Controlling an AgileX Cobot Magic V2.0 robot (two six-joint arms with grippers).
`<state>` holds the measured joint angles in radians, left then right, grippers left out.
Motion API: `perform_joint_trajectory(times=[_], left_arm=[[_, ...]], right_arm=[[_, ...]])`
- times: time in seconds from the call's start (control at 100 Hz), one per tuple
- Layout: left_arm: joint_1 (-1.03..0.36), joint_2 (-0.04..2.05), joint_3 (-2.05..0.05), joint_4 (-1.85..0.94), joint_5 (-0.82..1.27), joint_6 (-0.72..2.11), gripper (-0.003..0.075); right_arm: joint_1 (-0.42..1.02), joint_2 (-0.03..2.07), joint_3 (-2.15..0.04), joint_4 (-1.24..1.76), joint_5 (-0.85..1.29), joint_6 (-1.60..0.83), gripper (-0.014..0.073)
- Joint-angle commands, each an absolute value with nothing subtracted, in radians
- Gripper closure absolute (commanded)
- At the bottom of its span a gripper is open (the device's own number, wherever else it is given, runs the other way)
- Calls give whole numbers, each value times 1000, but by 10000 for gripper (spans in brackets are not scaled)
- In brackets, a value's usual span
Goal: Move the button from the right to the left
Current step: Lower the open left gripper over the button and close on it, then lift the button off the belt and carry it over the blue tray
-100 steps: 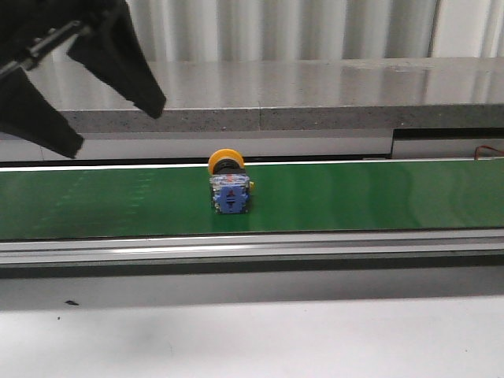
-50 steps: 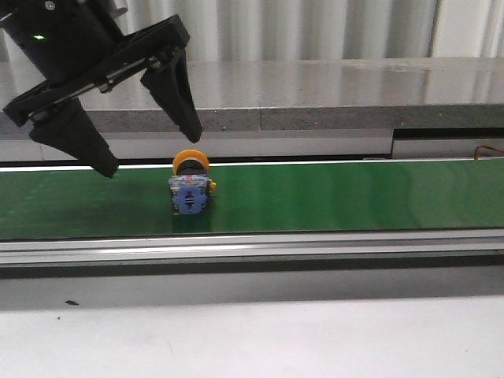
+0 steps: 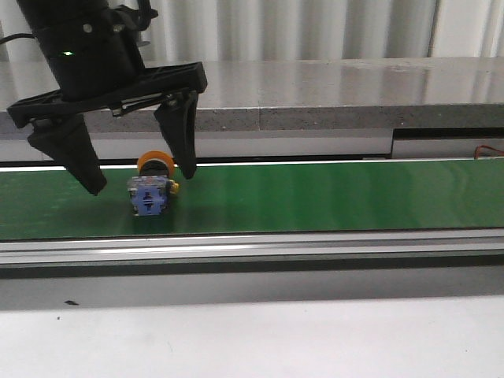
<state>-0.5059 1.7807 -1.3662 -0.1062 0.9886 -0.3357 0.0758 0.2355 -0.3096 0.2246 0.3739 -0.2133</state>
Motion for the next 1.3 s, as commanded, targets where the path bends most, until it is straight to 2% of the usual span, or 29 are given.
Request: perform_joint_trajectory(times=[0.0, 0.11, 0.21, 0.33, 0.45, 0.55, 0.92, 1.29], left_arm=[[-511, 1744, -1400, -59, 981, -393, 93], [-509, 1760, -1400, -43, 983, -410, 113], [-509, 1781, -1400, -43, 992, -414, 185], [-509, 1791, -1400, -43, 1000, -414, 339], [-509, 1791, -1402, -41, 1003, -414, 552], [-509, 1791, -1416, -21, 1032, -414, 636], [-470, 1702, -1514, 70, 1140, -382, 640], [-237, 1630, -1516, 112, 1257, -108, 640]], right_arm=[[77, 244, -336, 236, 294, -221, 654], [77, 244, -336, 236, 295, -221, 654], [77, 244, -336, 236, 295, -221, 654], [77, 244, -336, 236, 295, -221, 654], [77, 244, -336, 236, 295, -221, 654], [77, 244, -336, 236, 295, -221, 654], [77, 244, -336, 236, 295, -221, 654], [77, 244, -336, 236, 295, -221, 654]])
